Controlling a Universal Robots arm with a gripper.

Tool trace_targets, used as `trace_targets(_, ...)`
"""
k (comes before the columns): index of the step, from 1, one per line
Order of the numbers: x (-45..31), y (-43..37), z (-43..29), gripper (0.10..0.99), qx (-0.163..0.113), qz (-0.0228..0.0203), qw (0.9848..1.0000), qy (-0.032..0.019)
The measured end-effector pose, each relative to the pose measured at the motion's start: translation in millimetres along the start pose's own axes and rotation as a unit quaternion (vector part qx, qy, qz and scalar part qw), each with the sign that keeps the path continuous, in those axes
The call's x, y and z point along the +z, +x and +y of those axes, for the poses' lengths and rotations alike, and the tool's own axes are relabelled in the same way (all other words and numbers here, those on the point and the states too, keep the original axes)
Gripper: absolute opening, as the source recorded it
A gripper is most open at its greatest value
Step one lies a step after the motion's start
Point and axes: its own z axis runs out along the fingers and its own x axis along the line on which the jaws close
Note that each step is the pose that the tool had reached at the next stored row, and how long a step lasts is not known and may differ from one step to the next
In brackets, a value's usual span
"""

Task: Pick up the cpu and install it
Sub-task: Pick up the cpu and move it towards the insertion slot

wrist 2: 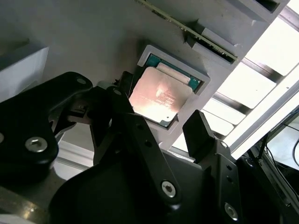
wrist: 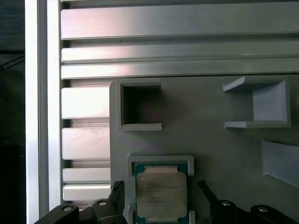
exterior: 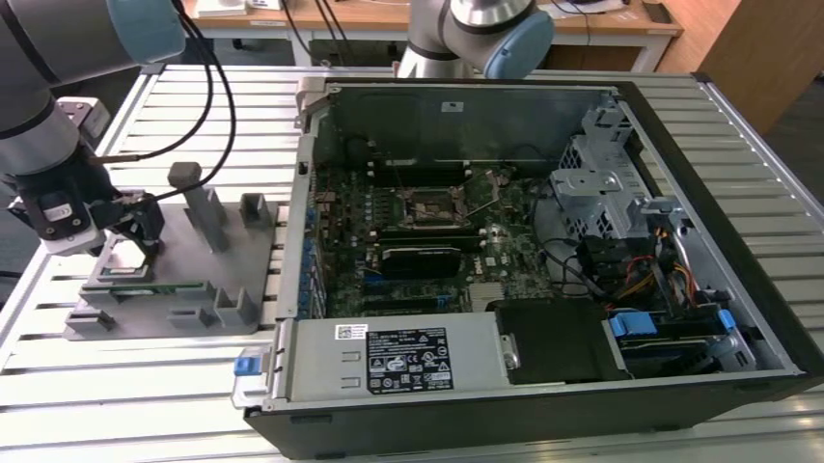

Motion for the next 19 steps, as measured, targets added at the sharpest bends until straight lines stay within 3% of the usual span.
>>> trace_targets(15, 6.7, 0.0, -3.5, 0.706, -0.007, -0.0023, 1.0, 0.0001)
trace_targets(19, 6.9, 0.0, -3.5, 0.569, -0.007, -0.0023, 1.0, 0.0)
